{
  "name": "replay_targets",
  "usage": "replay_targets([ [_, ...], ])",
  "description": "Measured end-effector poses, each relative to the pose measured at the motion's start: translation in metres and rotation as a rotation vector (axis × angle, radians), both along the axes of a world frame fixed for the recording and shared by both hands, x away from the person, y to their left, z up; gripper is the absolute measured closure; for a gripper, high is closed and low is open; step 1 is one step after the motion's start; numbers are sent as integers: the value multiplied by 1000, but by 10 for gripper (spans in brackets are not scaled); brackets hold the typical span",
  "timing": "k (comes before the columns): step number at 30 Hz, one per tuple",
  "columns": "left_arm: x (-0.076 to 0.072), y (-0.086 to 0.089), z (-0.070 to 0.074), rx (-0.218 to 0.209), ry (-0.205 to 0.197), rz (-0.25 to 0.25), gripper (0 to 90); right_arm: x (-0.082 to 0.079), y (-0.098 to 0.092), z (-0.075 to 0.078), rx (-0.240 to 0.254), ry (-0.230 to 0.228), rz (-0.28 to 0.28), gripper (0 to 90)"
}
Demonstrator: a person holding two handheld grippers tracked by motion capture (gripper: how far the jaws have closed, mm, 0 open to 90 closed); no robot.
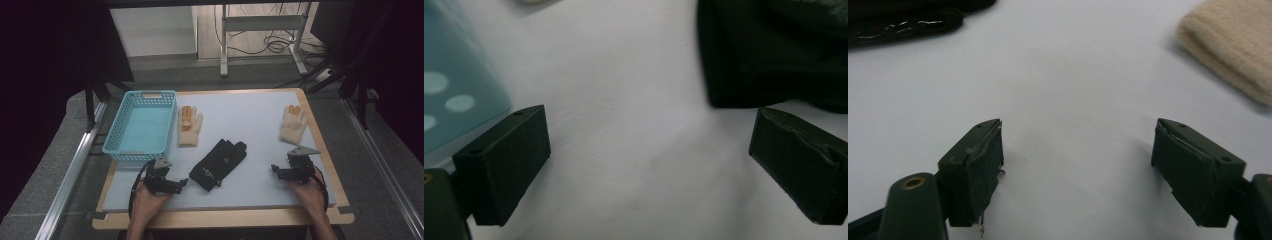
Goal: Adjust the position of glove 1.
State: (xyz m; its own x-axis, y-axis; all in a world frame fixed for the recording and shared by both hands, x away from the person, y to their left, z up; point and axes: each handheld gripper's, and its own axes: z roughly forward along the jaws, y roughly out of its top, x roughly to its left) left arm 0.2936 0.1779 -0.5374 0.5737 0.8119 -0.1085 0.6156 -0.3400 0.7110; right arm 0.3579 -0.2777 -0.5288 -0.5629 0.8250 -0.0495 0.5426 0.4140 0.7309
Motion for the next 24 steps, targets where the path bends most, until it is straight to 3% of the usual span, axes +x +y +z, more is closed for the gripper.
replay_targets([
  [4,0,-9,13,-19,-6,-45,19,0,0,0,-3,-1,1,188],
  [9,9,-28,21,-6,4,-103,2,0,0,-1,-2,-2,1,188],
  [24,46,-82,20,39,62,-176,1,-1,0,-1,-5,-7,0,187],
])
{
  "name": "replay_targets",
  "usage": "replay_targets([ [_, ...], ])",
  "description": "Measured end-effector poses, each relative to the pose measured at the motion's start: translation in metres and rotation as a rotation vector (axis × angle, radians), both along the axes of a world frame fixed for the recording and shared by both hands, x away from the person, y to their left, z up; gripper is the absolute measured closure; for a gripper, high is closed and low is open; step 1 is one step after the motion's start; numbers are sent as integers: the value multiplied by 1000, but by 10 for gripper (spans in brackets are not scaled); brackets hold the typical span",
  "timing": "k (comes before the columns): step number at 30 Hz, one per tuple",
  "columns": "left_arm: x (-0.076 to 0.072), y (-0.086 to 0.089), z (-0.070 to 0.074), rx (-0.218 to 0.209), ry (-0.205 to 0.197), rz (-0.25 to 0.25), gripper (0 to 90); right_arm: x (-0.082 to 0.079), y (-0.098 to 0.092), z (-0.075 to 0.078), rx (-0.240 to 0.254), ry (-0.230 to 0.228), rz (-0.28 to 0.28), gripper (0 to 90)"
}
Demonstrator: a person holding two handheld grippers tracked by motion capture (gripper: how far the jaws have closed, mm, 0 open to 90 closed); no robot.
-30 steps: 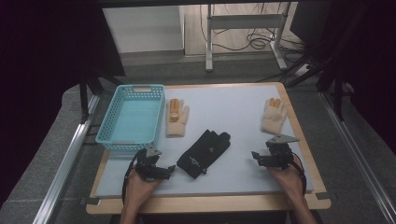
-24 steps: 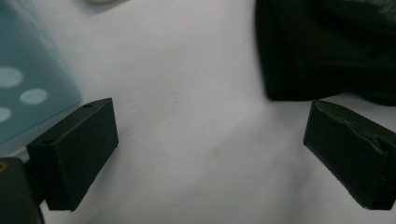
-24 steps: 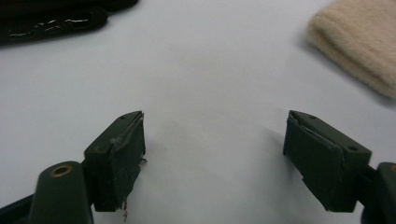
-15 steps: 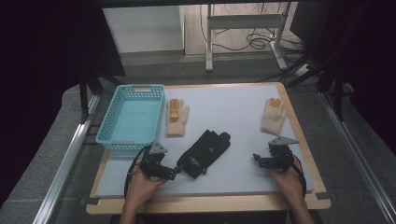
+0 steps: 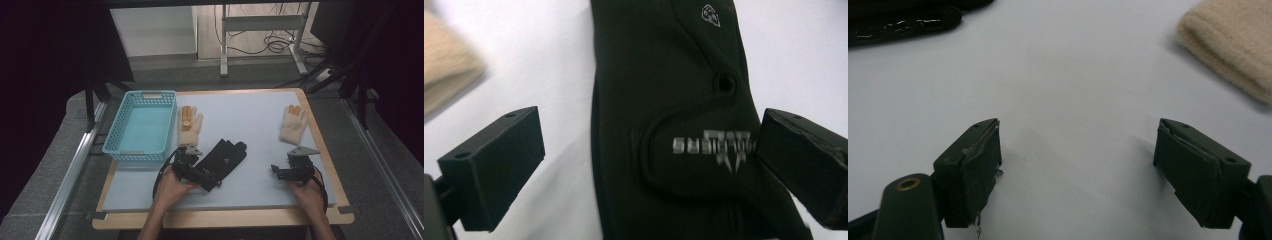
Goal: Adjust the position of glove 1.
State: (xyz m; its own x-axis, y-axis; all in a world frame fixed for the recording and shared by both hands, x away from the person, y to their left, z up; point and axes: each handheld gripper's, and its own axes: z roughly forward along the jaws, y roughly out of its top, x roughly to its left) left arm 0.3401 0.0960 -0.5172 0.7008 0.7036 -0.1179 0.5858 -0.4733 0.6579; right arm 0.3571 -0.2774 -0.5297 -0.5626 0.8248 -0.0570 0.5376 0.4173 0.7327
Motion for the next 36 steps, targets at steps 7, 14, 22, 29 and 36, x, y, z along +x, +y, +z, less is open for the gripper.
replay_targets([
  [7,17,-24,-6,11,35,-24,1,0,0,0,0,-2,0,186],
  [14,21,-45,-14,104,40,-42,0,0,0,0,-4,-4,-1,184],
  [22,17,-43,-9,139,25,-28,182,-1,0,0,-4,-4,-2,183],
  [29,7,-39,-3,152,6,-1,485,-1,1,0,-2,-5,-3,182],
  [36,12,-30,1,94,33,-9,621,-1,1,0,-4,-5,-4,182],
])
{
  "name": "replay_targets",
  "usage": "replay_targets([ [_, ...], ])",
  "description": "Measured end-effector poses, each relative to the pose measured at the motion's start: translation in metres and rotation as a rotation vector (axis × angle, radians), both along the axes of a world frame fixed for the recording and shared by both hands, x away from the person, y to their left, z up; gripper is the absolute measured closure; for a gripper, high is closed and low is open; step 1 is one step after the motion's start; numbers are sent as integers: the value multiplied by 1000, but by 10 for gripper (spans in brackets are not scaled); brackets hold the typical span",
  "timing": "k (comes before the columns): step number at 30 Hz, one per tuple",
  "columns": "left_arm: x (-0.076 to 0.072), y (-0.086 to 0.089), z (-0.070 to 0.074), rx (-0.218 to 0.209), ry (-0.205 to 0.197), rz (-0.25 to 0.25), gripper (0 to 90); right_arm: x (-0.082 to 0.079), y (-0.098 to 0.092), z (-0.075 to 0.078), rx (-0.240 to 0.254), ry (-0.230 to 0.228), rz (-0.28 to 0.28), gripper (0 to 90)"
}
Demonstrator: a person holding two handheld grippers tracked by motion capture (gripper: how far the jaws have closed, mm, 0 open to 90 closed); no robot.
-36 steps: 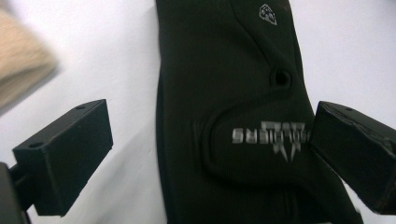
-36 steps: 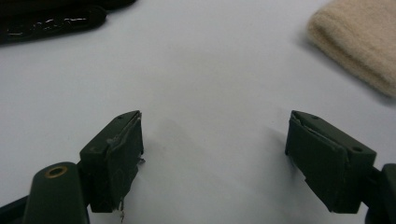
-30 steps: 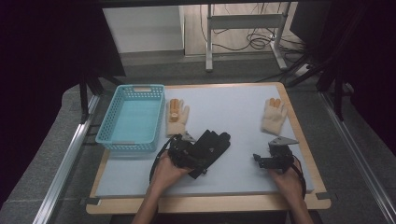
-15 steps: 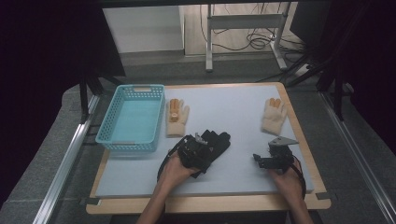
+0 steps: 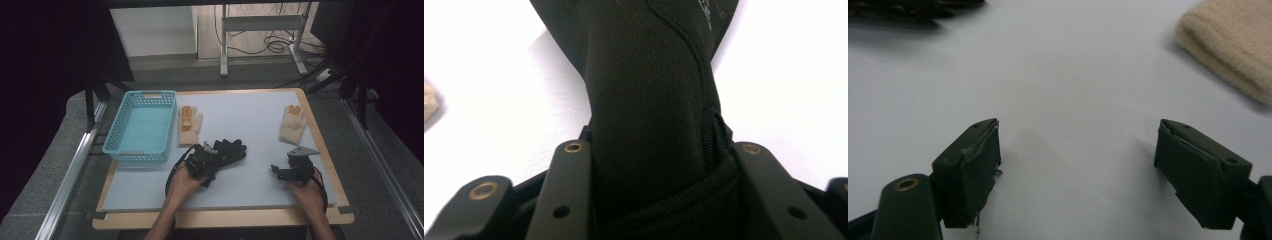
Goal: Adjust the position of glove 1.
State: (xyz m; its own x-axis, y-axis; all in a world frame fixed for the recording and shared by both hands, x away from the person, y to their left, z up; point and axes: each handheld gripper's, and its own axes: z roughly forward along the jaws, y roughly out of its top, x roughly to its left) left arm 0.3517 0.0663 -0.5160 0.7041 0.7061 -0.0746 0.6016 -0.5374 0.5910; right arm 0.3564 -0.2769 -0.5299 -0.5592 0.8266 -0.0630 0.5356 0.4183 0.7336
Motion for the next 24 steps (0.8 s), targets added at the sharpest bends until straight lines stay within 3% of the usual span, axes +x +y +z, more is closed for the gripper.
replay_targets([
  [6,4,7,18,5,-32,12,615,0,0,0,1,-1,0,182],
  [13,18,22,48,6,-61,79,604,0,0,0,-1,-4,0,182],
  [24,36,65,86,15,-95,202,591,0,0,0,1,-3,0,182],
])
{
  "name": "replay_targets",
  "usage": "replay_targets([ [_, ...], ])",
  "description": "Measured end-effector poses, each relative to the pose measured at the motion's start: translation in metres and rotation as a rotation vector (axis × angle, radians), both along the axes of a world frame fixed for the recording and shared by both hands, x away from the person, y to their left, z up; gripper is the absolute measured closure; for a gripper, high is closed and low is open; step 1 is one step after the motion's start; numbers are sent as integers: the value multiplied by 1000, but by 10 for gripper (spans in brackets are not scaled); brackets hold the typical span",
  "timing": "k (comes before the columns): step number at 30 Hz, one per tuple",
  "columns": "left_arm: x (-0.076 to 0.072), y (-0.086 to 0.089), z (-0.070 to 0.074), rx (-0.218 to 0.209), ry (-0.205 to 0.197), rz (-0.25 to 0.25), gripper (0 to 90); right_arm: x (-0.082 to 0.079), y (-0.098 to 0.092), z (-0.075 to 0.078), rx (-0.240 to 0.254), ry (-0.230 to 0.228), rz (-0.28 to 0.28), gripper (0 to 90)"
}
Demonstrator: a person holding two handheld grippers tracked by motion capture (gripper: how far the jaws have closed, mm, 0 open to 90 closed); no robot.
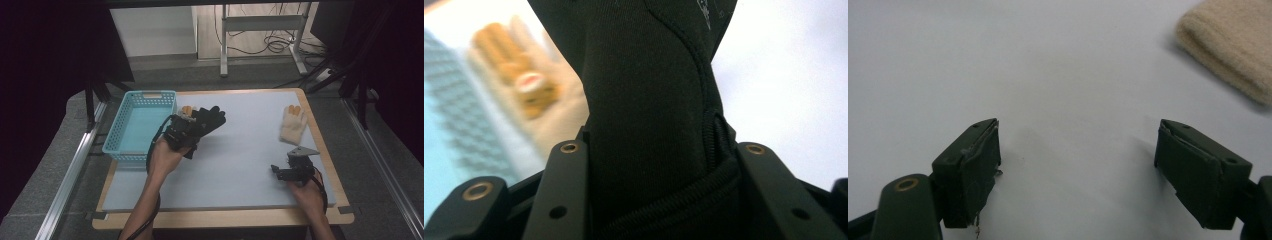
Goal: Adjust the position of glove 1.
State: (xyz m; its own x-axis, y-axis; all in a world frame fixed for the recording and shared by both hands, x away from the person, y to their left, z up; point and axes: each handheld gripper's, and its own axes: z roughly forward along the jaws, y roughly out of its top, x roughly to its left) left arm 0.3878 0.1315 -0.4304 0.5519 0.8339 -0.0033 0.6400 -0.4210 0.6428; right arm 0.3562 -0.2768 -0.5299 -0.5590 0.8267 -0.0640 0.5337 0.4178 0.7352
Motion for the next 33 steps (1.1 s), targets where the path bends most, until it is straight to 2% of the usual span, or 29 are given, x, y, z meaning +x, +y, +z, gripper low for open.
replay_targets([
  [6,9,33,9,7,-6,90,585,0,0,0,0,1,0,181],
  [13,18,73,9,2,7,195,586,0,0,0,1,1,0,181],
  [17,23,97,6,-18,39,247,587,0,0,0,1,1,0,181],
  [21,26,120,4,-13,64,300,587,0,0,0,1,2,-1,180],
  [28,34,156,-3,20,103,382,586,0,0,0,1,2,0,180],
  [33,46,171,-14,37,142,417,582,0,0,0,2,3,0,180],
])
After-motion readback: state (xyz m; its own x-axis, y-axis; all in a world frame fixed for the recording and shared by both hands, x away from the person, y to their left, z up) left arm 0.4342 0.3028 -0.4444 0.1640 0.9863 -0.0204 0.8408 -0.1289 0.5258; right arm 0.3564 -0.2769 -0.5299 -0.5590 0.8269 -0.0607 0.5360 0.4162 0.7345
